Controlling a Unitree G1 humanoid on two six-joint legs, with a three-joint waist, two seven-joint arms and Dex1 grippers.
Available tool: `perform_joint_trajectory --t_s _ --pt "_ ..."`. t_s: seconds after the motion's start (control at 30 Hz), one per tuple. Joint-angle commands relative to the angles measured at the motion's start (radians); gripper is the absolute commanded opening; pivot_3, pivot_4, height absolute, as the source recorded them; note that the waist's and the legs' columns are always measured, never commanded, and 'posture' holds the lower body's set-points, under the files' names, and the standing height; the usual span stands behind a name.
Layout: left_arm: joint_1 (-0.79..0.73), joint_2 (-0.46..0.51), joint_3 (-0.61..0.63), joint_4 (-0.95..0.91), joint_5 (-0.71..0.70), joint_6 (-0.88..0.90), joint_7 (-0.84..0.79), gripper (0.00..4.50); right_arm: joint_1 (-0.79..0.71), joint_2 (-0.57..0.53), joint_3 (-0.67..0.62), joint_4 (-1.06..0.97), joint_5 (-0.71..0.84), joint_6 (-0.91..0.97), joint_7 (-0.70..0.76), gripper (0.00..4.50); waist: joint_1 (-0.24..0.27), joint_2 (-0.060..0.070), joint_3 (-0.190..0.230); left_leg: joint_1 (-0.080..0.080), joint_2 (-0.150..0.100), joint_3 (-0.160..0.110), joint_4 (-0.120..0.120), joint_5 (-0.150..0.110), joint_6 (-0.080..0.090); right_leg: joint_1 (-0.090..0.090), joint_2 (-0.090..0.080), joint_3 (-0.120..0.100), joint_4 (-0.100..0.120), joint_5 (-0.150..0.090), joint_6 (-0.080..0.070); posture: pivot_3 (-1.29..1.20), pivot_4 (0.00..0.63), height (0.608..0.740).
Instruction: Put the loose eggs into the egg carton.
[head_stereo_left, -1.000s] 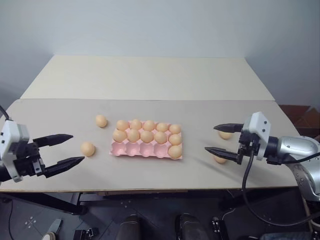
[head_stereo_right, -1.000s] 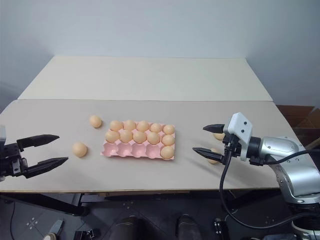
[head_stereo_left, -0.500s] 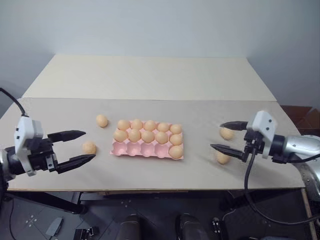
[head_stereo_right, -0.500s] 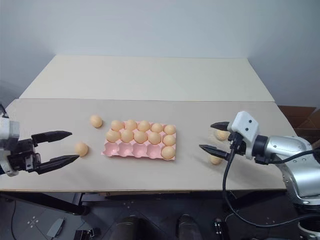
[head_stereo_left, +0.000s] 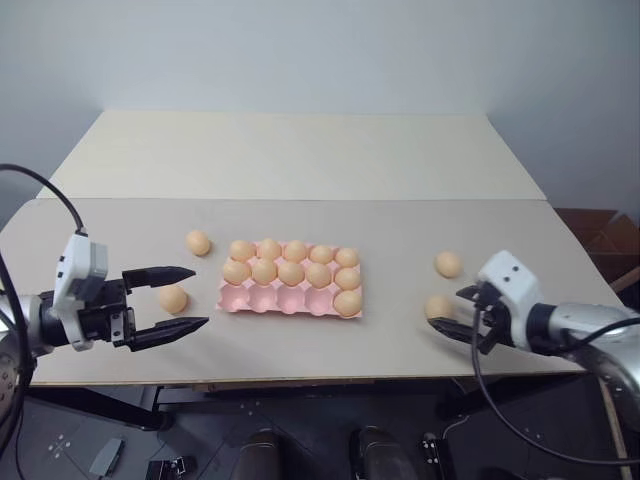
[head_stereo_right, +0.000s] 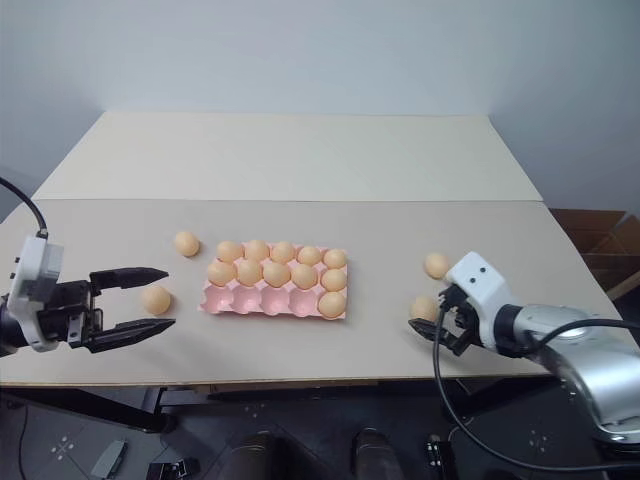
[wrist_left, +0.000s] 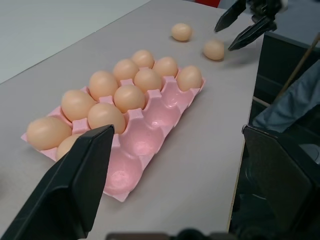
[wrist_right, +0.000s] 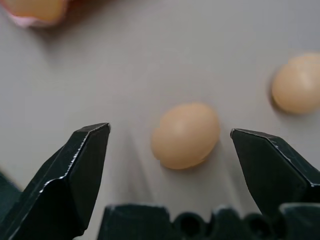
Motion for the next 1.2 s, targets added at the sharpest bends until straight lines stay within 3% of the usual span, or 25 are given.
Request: perform_joint_trajectory --t_s 0.03,0.1,0.17,0.33,0.4,0.53,0.73,1.0,1.1,1.2 --pt "-0.03 0.022 0.001 0.012 0.003 -0.012 -0.015 4.45 -0.045 0.044 0.013 0.031 -0.039 0.039 -0.079 4.5 0.0 0.0 0.0 0.0 0.0 0.0 0.0 0.0 0.0 0.0 0.0 0.0 0.0 0.001 0.0 0.0 0.15 0.74" --pt "-0.044 0.025 -0.006 0.023 0.009 -0.018 -0.018 4.45 -0.061 0.064 0.055 0.066 -0.086 0.03 -0.118 4.5 0.0 0.0 0.0 0.0 0.0 0.0 0.0 0.0 0.0 0.0 0.0 0.0 0.0 0.001 0.0 0.0 0.15 0.74" --pt "-0.054 0.028 -0.009 0.029 0.013 -0.02 -0.02 4.5 -0.079 0.084 0.061 0.074 -0.084 0.032 -0.119 4.1 -0.001 0.0 0.0 0.0 0.0 0.001 0.0 0.0 0.0 0.0 0.0 0.001 0.0 0.001 0.0 0.0 0.15 0.74" --pt "-0.049 0.03 0.007 0.03 0.022 -0.024 -0.023 4.5 -0.109 0.104 0.042 0.039 -0.07 0.055 -0.117 2.47 -0.002 0.0 0.0 0.0 0.001 0.001 0.0 0.0 0.0 0.0 0.001 0.001 0.0 0.001 0.001 0.0 0.15 0.74" --pt "-0.037 0.029 0.021 0.023 0.021 -0.021 -0.021 4.5 -0.127 0.1 0.034 -0.004 -0.062 0.058 -0.112 2.05 -0.002 0.0 0.0 0.0 0.001 0.001 0.0 0.0 0.0 0.0 0.001 0.001 0.0 0.001 0.001 0.0 0.15 0.74" --pt "-0.001 0.029 0.061 0.008 0.021 -0.015 -0.012 4.5 -0.231 0.127 0.05 -0.079 -0.009 0.083 -0.086 2.05 -0.012 0.0 0.0 0.0 0.001 0.001 0.0 0.0 0.0 -0.001 0.001 0.001 0.0 0.001 0.001 0.0 0.15 0.74" --pt "0.057 0.027 0.114 -0.009 0.016 -0.013 -0.013 4.5 -0.449 0.334 0.296 -0.044 -0.02 0.067 -0.1 2.05 -0.029 0.0 0.0 0.002 0.003 0.001 -0.002 0.0 0.0 -0.001 0.003 0.001 0.002 0.001 0.0 0.0 0.15 0.74" --pt "0.097 0.025 0.155 -0.031 0.01 -0.007 -0.002 4.5 -0.48 0.423 0.502 0.016 -0.109 0.028 -0.116 2.05 -0.012 0.0 0.0 -0.001 0.001 0.001 -0.002 0.0 0.0 -0.001 0.0 0.0 0.0 0.002 -0.001 0.0 0.15 0.74" --pt "0.094 0.024 0.152 -0.031 0.011 -0.007 0.002 4.5 -0.489 0.444 0.533 0.043 -0.144 0.013 -0.125 2.85 -0.016 0.0 0.0 0.001 0.001 0.002 -0.002 0.0 0.0 -0.001 0.0 0.001 0.0 0.002 -0.001 0.0 0.15 0.74" --pt "0.088 0.026 0.147 -0.027 0.011 -0.008 0.003 4.5 -0.497 0.464 0.495 0.027 -0.149 0.024 -0.132 3.96 -0.021 0.0 0.0 0.001 0.002 0.001 -0.002 0.0 0.0 -0.002 0.001 0.0 0.002 0.001 -0.002 0.0 0.15 0.74"
